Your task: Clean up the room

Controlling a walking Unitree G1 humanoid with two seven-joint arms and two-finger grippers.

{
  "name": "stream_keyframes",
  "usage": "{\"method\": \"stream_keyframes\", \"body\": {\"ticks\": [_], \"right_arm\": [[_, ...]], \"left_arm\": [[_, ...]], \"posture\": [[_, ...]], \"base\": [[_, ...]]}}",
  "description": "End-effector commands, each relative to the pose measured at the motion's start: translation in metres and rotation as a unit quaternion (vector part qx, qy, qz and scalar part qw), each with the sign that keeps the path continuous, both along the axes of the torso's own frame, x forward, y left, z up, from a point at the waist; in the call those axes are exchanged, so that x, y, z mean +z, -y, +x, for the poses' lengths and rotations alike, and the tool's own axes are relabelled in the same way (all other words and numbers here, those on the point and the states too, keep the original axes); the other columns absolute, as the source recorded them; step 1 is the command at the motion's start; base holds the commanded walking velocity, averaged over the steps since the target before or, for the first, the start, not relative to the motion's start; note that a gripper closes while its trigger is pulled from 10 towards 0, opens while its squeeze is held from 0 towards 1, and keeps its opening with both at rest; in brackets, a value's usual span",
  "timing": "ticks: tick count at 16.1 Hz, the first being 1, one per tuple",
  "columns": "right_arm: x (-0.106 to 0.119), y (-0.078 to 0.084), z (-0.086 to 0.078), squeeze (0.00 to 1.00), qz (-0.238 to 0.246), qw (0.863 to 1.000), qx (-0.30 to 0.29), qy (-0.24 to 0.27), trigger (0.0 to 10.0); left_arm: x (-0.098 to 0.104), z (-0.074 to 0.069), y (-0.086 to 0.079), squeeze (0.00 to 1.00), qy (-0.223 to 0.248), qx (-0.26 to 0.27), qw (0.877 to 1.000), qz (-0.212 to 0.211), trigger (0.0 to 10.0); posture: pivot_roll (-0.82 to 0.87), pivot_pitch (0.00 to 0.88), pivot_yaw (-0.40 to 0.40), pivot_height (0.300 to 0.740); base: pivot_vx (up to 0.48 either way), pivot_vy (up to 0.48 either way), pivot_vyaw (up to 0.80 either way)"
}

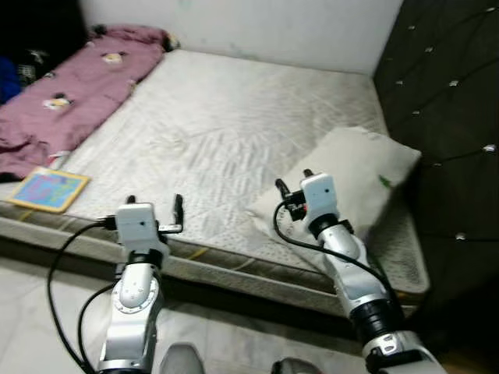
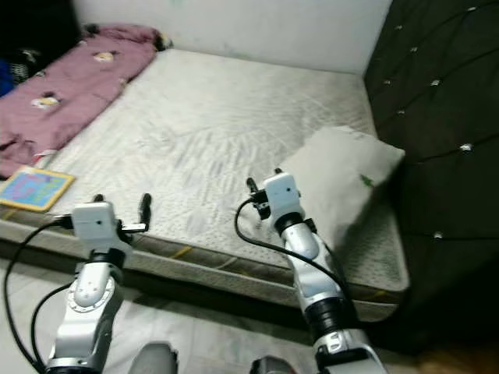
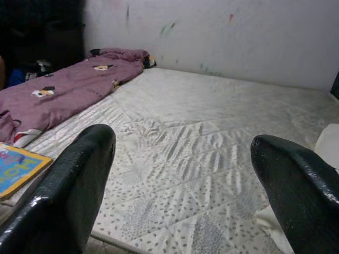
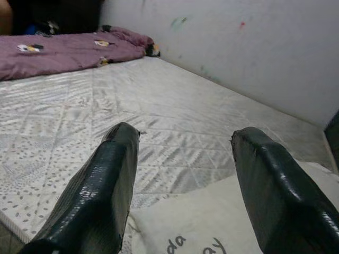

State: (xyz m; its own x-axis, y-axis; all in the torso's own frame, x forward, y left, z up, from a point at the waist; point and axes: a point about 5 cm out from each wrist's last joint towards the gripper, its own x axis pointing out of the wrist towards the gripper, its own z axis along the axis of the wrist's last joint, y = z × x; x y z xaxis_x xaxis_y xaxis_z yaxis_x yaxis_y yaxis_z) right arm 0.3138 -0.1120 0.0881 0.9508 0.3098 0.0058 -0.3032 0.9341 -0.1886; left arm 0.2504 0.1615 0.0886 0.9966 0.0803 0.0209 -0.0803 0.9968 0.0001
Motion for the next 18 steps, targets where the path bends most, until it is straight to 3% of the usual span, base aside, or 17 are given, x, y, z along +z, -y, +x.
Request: {"method": "stream_keyframes", "body": {"ticks": [1,11,18], "right_arm": [[0.0074,0.0014,0.0036,0.00,0.003,1.000,-0.001,0.012,10.0],[0.0075,0.0011,0.0039,0.00,0.005,1.000,-0.005,0.011,10.0],[0.0065,0.0023,0.0031,0.00,0.010,1.000,-0.009,0.008,10.0]], "left_arm": [[0.0071,0.0038,0.0005,0.00,0.015,-0.005,1.000,0.000,10.0],[0.0063,0.0045,-0.0002,0.00,0.011,-0.011,1.000,0.000,10.0],[0.0040,0.0036,-0.0017,0.00,-0.001,-0.002,1.000,0.009,10.0]], "posture": [[0.00,0.003,-0.087,0.740],[0.00,0.001,-0.082,0.740],[0.00,0.009,-0.084,0.740]], "base": [[0.296,0.000,0.00],[0.295,0.000,0.00],[0.000,-0.080,-0.14]]}}
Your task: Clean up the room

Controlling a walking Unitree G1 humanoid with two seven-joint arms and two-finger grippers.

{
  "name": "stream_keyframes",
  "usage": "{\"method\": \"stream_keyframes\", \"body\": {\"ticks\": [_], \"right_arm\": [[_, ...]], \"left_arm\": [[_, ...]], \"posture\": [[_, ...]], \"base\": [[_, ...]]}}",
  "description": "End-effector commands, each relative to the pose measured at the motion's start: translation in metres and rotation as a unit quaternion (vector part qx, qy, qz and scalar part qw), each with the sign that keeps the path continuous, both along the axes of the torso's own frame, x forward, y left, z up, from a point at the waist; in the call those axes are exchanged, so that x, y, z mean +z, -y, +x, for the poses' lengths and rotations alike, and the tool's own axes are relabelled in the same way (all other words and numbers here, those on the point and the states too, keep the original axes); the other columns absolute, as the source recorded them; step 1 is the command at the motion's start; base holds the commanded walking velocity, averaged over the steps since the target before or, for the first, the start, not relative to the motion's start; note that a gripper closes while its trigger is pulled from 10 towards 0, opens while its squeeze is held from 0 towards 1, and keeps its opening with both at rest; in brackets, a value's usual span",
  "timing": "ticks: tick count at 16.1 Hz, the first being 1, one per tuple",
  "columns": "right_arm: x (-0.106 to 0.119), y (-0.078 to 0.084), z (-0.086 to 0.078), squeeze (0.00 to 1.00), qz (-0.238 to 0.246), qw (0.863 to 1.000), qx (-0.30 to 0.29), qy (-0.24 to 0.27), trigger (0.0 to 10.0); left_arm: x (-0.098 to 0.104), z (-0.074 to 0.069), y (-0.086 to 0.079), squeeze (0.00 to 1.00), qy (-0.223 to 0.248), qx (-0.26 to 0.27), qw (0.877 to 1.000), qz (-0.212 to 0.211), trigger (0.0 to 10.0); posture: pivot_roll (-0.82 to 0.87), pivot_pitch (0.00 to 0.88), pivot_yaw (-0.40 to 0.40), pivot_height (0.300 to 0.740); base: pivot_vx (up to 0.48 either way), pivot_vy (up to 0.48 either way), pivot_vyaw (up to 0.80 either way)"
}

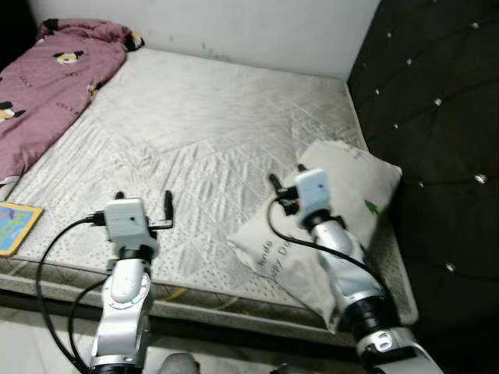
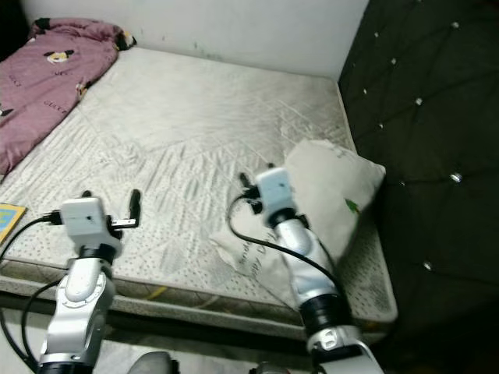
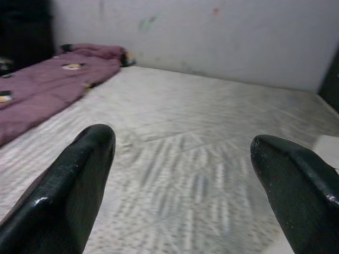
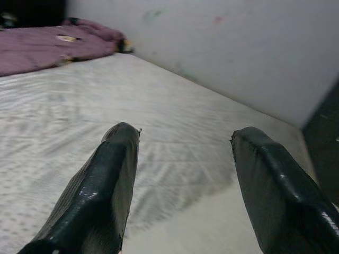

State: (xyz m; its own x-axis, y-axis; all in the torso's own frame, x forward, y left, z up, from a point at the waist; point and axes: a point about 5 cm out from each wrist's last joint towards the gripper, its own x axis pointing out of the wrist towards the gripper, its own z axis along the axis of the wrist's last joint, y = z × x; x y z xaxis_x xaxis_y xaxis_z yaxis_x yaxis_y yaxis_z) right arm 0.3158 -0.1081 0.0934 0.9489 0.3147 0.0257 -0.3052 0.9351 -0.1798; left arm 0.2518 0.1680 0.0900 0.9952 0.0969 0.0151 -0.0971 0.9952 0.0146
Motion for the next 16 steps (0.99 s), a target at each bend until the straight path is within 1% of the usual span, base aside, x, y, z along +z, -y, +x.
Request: {"method": "stream_keyframes", "body": {"ticks": [1,3,10,16], "right_arm": [[0.0011,0.0065,0.0009,0.00,0.003,1.000,-0.012,-0.001,10.0],[0.0010,0.0068,0.0005,0.00,0.003,1.000,-0.012,-0.001,10.0],[0.0018,0.0068,0.0019,0.00,-0.003,1.000,-0.009,0.001,10.0],[0.0022,0.0056,0.0026,0.00,-0.003,1.000,-0.005,0.003,10.0]], "left_arm": [[0.0024,0.0021,0.0050,0.00,0.002,-0.010,1.000,0.002,10.0],[0.0020,0.0021,0.0053,0.00,0.001,-0.010,1.000,0.001,10.0],[0.0020,0.0038,0.0062,0.00,0.001,-0.011,1.000,-0.001,10.0],[0.0027,0.0046,0.0049,0.00,0.004,-0.006,1.000,-0.002,10.0]], "posture": [[0.00,0.008,-0.084,0.740],[0.00,0.008,-0.084,0.740],[0.00,0.003,-0.086,0.740],[0.00,0.000,-0.087,0.740]], "base": [[0.000,-0.311,-0.58],[0.000,-0.360,-0.60],[0.000,-0.360,0.00],[0.000,0.000,0.00]]}}
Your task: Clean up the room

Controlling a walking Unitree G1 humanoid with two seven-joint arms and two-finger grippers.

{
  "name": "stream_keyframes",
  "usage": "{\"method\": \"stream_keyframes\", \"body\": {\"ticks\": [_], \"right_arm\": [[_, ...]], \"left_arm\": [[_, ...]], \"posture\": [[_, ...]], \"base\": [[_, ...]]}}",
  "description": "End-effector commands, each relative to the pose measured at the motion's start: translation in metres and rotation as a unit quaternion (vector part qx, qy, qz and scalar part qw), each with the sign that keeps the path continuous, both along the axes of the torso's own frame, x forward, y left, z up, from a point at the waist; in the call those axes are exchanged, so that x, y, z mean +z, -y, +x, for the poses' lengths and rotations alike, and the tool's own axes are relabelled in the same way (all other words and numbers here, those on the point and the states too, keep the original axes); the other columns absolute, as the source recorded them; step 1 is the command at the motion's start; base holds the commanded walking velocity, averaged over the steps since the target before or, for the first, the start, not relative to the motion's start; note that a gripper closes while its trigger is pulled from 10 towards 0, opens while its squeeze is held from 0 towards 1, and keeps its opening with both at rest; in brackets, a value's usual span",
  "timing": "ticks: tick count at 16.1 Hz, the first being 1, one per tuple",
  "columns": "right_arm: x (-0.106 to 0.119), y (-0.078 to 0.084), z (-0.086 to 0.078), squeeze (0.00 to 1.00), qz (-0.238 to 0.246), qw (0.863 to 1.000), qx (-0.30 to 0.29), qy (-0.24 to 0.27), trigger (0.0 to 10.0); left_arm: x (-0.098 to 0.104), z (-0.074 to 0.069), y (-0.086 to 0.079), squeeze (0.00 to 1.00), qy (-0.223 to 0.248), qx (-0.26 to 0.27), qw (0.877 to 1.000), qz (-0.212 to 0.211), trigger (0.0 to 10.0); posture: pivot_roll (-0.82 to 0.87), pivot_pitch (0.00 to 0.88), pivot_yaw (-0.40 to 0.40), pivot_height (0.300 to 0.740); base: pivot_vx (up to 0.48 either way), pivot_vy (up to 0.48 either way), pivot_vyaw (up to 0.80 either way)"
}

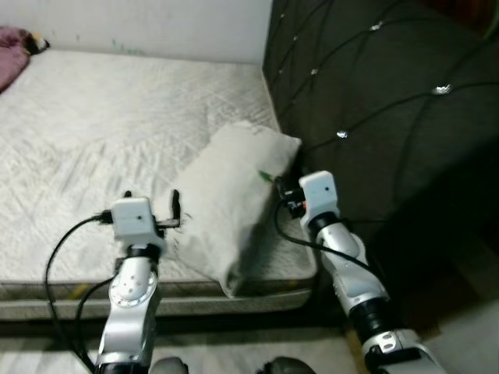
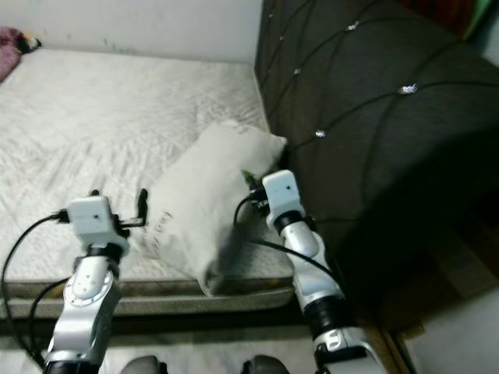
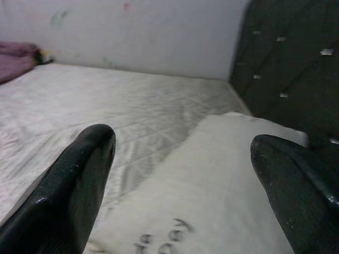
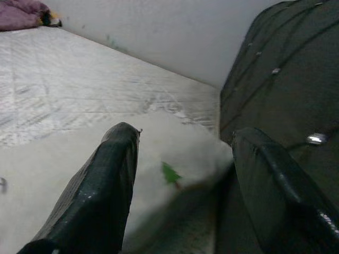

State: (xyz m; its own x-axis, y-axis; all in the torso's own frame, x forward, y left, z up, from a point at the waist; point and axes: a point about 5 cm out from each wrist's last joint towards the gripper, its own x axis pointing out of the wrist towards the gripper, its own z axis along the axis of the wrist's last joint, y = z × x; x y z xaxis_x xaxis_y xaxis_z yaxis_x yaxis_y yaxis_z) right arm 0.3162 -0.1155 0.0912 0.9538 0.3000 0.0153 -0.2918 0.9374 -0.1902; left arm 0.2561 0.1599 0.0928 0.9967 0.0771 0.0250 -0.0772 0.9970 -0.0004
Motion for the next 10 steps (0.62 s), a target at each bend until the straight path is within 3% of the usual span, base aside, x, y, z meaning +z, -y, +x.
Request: {"method": "stream_keyframes", "body": {"ticks": [1,5,8,10], "right_arm": [[0.0044,-0.0018,0.0022,0.00,0.004,1.000,0.003,0.007,10.0],[0.0056,-0.0035,0.0010,0.00,-0.007,1.000,0.010,0.015,10.0],[0.0048,-0.0049,0.0008,0.00,-0.005,1.000,0.011,0.013,10.0],[0.0050,-0.0045,0.0011,0.00,-0.004,1.000,0.009,0.013,10.0]], "left_arm": [[0.0001,0.0001,-0.0040,0.00,-0.001,0.010,1.000,0.004,10.0],[0.0027,-0.0021,-0.0105,0.00,0.009,0.039,0.999,0.002,10.0],[0.0011,-0.0022,-0.0125,0.00,0.001,0.044,0.999,-0.004,10.0],[0.0011,-0.0016,-0.0115,0.00,0.001,0.039,0.999,-0.005,10.0]], "posture": [[0.00,0.000,-0.086,0.740],[0.01,0.000,-0.086,0.740],[0.01,0.000,-0.084,0.740],[0.01,0.000,-0.083,0.740]], "base": [[0.000,0.000,0.00],[0.000,0.000,0.00],[0.000,0.000,0.80],[0.000,0.000,0.00]]}}
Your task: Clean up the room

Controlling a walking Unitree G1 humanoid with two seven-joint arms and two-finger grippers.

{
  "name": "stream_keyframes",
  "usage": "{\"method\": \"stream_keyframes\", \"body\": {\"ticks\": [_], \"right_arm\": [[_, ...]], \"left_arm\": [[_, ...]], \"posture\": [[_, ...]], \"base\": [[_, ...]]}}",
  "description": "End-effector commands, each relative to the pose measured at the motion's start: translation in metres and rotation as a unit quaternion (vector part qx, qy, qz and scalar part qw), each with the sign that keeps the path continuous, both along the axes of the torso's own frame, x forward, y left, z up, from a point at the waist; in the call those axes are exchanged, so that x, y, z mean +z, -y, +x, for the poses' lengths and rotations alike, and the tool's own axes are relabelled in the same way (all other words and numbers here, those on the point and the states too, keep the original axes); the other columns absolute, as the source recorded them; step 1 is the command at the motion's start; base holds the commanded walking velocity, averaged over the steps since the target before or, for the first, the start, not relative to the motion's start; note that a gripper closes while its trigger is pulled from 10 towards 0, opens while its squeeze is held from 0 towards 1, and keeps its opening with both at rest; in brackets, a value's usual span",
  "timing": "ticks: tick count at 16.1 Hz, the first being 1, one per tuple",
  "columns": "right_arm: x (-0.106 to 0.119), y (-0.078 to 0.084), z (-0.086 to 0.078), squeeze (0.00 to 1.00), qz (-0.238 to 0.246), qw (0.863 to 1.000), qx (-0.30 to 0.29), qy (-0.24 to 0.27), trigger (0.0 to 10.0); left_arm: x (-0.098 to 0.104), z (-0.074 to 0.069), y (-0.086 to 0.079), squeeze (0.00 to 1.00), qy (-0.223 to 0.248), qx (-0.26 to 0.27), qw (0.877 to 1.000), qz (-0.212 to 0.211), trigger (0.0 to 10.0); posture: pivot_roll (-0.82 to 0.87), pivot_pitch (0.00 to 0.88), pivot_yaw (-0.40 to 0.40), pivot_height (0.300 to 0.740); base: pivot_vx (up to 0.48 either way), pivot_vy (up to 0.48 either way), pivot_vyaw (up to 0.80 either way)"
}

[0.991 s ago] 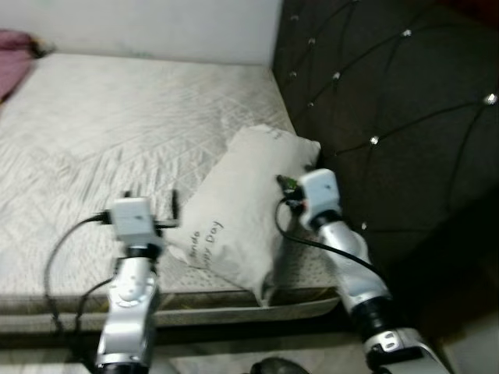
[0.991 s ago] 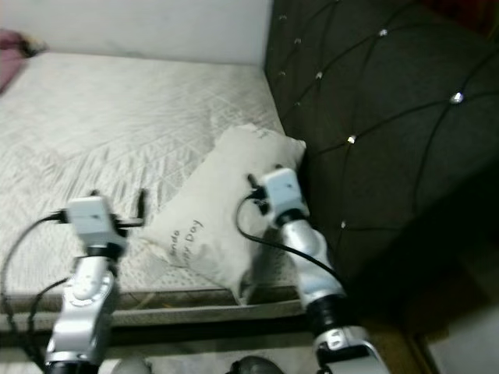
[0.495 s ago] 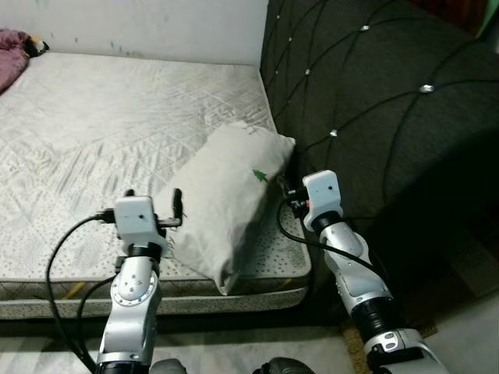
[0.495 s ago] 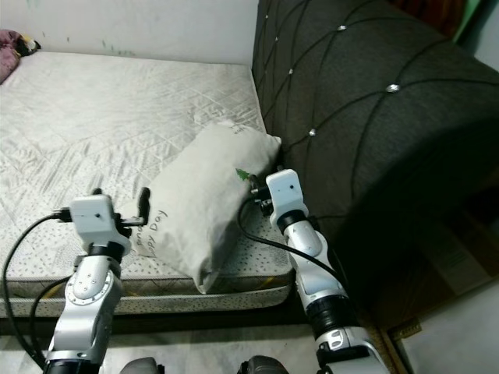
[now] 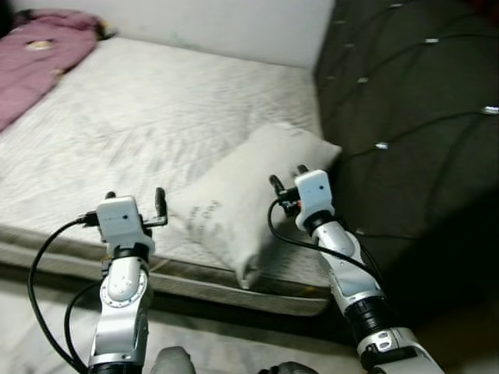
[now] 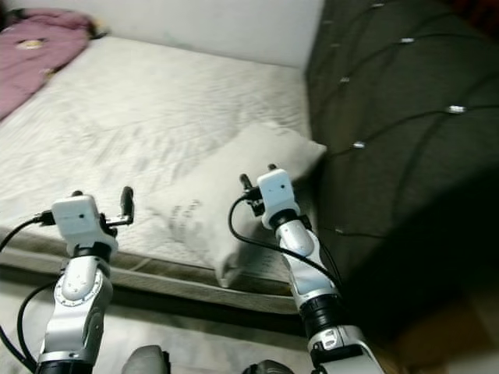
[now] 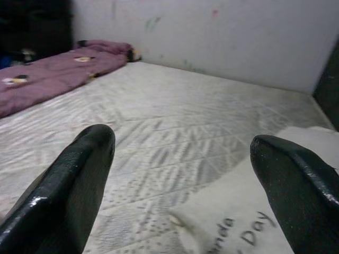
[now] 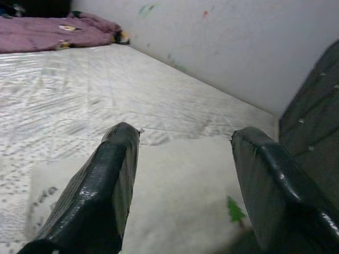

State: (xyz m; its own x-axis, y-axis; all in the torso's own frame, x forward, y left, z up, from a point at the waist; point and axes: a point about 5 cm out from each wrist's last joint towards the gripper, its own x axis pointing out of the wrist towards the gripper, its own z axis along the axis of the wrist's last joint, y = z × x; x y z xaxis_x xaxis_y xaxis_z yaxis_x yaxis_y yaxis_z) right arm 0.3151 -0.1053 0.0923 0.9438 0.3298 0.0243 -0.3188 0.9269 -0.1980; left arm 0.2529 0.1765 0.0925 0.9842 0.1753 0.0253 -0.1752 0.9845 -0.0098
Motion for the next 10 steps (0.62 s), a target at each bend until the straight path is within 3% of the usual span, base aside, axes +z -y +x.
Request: {"method": "stream_keyframes", "body": {"ticks": [1,4,8,10], "right_arm": [[0.0039,0.0064,0.0024,0.00,0.000,1.000,-0.008,0.006,10.0],[0.0039,0.0072,0.0027,0.00,0.001,1.000,-0.010,0.005,10.0],[0.0039,0.0076,0.0029,0.00,0.001,1.000,-0.011,0.004,10.0],[0.0040,0.0076,0.0029,0.00,0.000,1.000,-0.011,0.004,10.0]], "left_arm": [[0.0015,0.0019,0.0057,0.00,0.001,-0.014,1.000,-0.002,10.0],[0.0015,0.0022,0.0061,0.00,0.000,-0.014,1.000,-0.004,10.0],[0.0009,0.0023,0.0067,0.00,-0.002,-0.016,1.000,-0.010,10.0],[0.0014,0.0025,0.0071,0.00,0.001,-0.019,1.000,-0.008,10.0]], "posture": [[0.01,0.000,-0.083,0.740],[0.00,0.001,-0.082,0.740],[0.00,0.005,-0.085,0.740],[0.00,0.005,-0.085,0.740]], "base": [[0.000,0.000,0.00],[0.000,0.000,0.00],[0.000,0.480,0.00],[0.000,0.156,0.00]]}}
